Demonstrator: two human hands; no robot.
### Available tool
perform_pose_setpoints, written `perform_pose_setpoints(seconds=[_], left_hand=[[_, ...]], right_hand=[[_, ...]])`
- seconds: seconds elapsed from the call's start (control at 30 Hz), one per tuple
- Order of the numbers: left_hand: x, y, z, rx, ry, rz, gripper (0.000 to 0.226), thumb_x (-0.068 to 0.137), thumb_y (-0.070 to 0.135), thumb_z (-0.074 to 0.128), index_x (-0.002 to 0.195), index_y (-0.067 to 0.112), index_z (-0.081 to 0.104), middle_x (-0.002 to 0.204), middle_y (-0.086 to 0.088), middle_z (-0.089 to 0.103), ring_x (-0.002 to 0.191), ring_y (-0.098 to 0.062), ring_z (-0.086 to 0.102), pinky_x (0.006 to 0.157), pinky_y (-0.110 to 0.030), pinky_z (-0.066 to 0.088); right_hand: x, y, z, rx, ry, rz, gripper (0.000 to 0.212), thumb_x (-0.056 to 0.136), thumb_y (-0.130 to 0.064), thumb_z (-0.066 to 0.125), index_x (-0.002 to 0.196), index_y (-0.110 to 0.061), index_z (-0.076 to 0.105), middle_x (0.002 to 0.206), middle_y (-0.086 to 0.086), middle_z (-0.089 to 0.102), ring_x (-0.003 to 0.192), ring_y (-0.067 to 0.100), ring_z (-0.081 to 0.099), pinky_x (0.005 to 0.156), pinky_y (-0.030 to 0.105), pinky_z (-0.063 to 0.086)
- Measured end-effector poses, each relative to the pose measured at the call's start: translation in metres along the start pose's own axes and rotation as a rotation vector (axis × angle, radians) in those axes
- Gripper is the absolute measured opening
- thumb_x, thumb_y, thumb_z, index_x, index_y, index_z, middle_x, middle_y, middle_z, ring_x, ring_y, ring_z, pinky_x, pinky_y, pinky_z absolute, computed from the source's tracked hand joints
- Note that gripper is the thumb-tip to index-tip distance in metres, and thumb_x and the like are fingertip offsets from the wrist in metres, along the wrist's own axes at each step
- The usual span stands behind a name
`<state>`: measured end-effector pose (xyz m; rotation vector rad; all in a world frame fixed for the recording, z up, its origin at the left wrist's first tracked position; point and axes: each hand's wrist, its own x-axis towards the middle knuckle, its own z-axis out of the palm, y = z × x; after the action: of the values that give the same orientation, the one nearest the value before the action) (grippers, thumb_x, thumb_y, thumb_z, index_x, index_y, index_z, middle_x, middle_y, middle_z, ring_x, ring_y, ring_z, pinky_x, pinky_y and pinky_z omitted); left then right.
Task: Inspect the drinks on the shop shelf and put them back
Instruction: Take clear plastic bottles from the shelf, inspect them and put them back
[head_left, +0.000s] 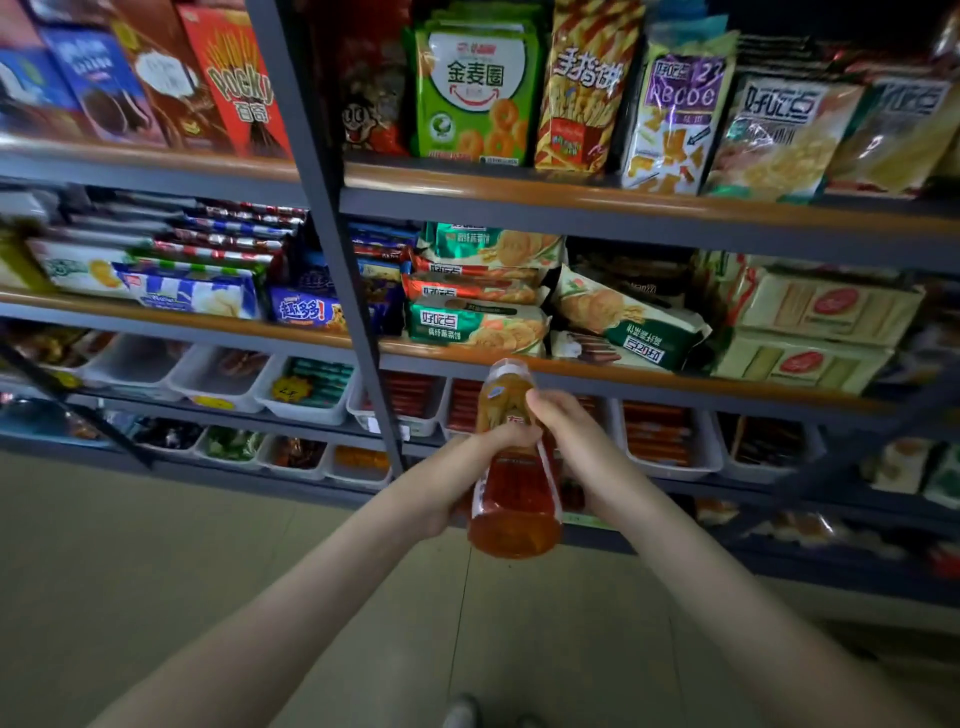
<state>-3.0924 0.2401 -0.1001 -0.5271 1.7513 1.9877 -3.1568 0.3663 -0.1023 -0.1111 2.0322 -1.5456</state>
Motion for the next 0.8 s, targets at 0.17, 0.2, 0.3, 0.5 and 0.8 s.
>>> perform_pose_setpoints(seconds=[0.17, 0.2, 0.3, 0.5, 0.8], left_hand=[[0.000, -0.001, -0.010, 0.301, 0.110, -0.004, 0.036, 0.084, 0.048, 0.066, 0.109, 0.024, 0.064, 0.099, 0.000, 0.074, 0.089, -0.014, 0.070, 0.076, -0.028, 0.056], [-0.004, 0.000, -0.010, 0.404, 0.099, 0.016, 0.031, 0.086, 0.046, 0.065, 0.107, 0.024, 0.062, 0.101, -0.001, 0.072, 0.089, -0.014, 0.069, 0.073, -0.026, 0.056], [-0.017, 0.005, -0.008, 0.596, -0.007, 0.095, 0.030, 0.091, 0.045, 0.060, 0.113, 0.025, 0.055, 0.106, 0.000, 0.068, 0.091, -0.011, 0.066, 0.075, -0.025, 0.058], [-0.021, 0.004, -0.025, 0.785, 0.016, 0.384, 0.061, 0.092, 0.044, 0.059, 0.147, 0.042, 0.032, 0.137, 0.007, 0.053, 0.121, -0.013, 0.052, 0.101, -0.027, 0.044], [-0.014, -0.001, -0.040, 0.180, -0.008, 0.133, 0.063, 0.079, 0.069, 0.058, 0.122, 0.023, 0.058, 0.123, -0.008, 0.064, 0.109, -0.023, 0.065, 0.095, -0.041, 0.054]], right_hand=[[-0.003, 0.007, 0.008, 0.144, -0.172, 0.180, 0.046, 0.088, -0.052, 0.060, 0.124, -0.024, 0.052, 0.115, -0.001, 0.064, 0.101, 0.017, 0.064, 0.088, 0.038, 0.053], [-0.003, 0.009, 0.011, 0.171, -0.193, 0.207, 0.051, 0.083, -0.050, 0.066, 0.124, -0.022, 0.055, 0.115, 0.003, 0.067, 0.102, 0.021, 0.066, 0.090, 0.040, 0.053], [-0.001, 0.015, 0.015, 0.341, -0.198, 0.303, 0.047, 0.079, -0.038, 0.072, 0.118, -0.013, 0.063, 0.102, 0.012, 0.073, 0.088, 0.026, 0.072, 0.074, 0.037, 0.058], [-0.004, 0.016, 0.006, 0.778, 0.010, 0.473, 0.033, 0.084, -0.042, 0.066, 0.085, -0.009, 0.064, 0.061, 0.016, 0.069, 0.060, 0.030, 0.068, 0.055, 0.038, 0.056], [-0.008, 0.013, 0.003, 0.987, -0.029, 0.285, 0.038, 0.083, -0.048, 0.065, 0.099, -0.014, 0.067, 0.083, 0.018, 0.073, 0.080, 0.032, 0.069, 0.072, 0.043, 0.058]])
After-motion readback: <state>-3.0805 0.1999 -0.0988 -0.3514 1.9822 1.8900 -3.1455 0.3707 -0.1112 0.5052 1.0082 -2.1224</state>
